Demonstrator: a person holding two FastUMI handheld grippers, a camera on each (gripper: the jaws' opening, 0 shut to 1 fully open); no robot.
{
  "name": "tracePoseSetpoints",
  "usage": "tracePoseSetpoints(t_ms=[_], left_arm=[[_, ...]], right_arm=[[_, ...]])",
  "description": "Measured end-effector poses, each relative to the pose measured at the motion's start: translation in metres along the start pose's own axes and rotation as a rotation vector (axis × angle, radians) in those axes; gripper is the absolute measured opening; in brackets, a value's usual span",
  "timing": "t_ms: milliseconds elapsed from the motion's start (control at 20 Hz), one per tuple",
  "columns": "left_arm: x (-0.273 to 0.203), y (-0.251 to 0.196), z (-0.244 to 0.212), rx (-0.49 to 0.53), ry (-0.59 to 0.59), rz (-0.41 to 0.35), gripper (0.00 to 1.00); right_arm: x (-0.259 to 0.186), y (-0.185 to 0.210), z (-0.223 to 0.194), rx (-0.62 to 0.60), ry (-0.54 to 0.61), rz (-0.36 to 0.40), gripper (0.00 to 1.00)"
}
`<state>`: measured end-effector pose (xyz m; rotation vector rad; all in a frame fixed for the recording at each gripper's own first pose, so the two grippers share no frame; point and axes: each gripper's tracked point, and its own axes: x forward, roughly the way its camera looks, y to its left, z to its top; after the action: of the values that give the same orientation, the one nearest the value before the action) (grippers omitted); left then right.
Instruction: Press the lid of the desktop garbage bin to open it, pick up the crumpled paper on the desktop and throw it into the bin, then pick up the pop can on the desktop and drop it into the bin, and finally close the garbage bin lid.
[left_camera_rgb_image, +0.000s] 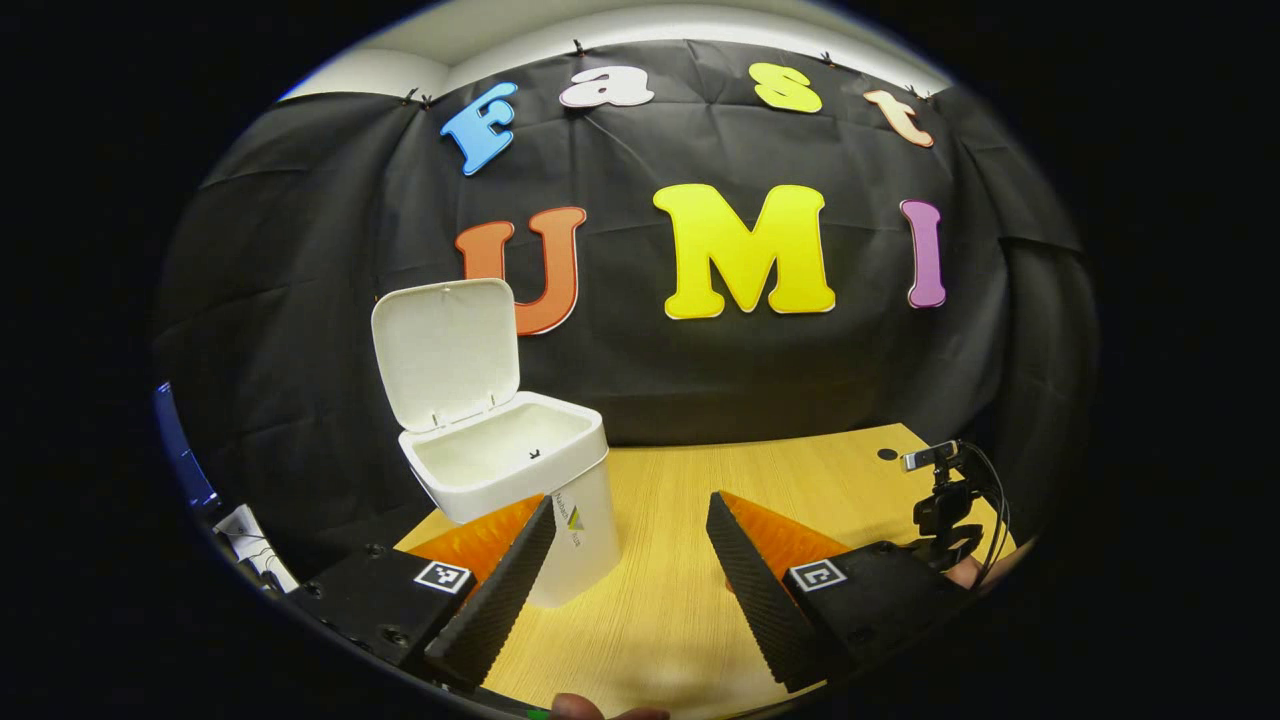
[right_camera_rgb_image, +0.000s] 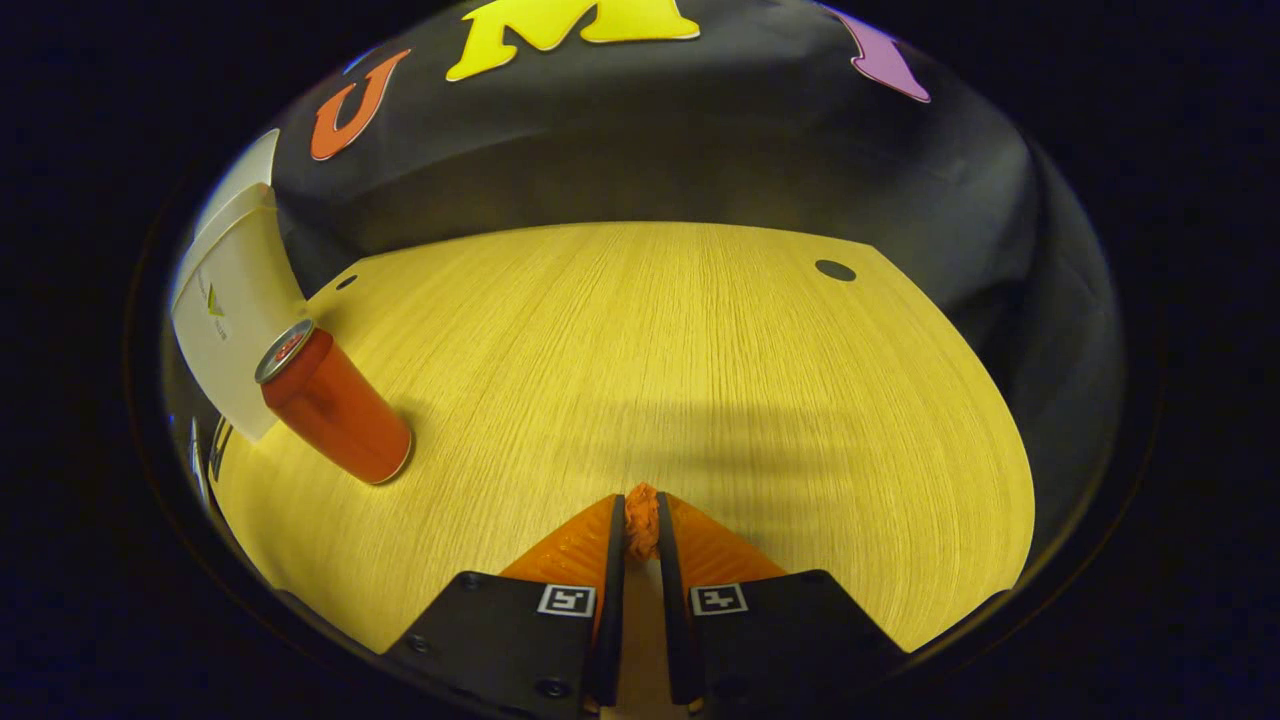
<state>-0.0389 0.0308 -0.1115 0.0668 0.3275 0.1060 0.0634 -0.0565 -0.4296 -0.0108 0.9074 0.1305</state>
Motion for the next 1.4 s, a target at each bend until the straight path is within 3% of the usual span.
tracePoseSetpoints(t_ms=[50,100,250,750,950,1400], left_arm=[[-0.001,0.002,-0.001,-0.005,-0.001,0.002,0.99],[-0.002,0.004,-0.002,-0.010,0.000,0.002,0.99],[-0.002,0.009,-0.002,-0.025,-0.006,-0.002,0.99],[-0.007,0.014,-0.004,-0.037,-0.032,-0.072,0.99],[-0.008,0.019,-0.005,-0.029,-0.035,-0.089,0.99],[-0.011,0.042,0.003,-0.068,-0.047,-0.084,0.99]], right_arm=[[-0.004,-0.001,0.007,0.007,-0.014,-0.017,0.20],[-0.013,0.001,0.014,0.014,-0.032,-0.017,0.11],[-0.037,0.015,0.045,0.022,-0.082,0.013,0.09],[-0.136,0.093,0.180,-0.062,-0.325,0.118,0.11],[-0.170,0.144,0.232,-0.114,-0.438,0.193,0.10],[-0.216,0.270,0.283,-0.255,-0.554,0.378,0.10]])
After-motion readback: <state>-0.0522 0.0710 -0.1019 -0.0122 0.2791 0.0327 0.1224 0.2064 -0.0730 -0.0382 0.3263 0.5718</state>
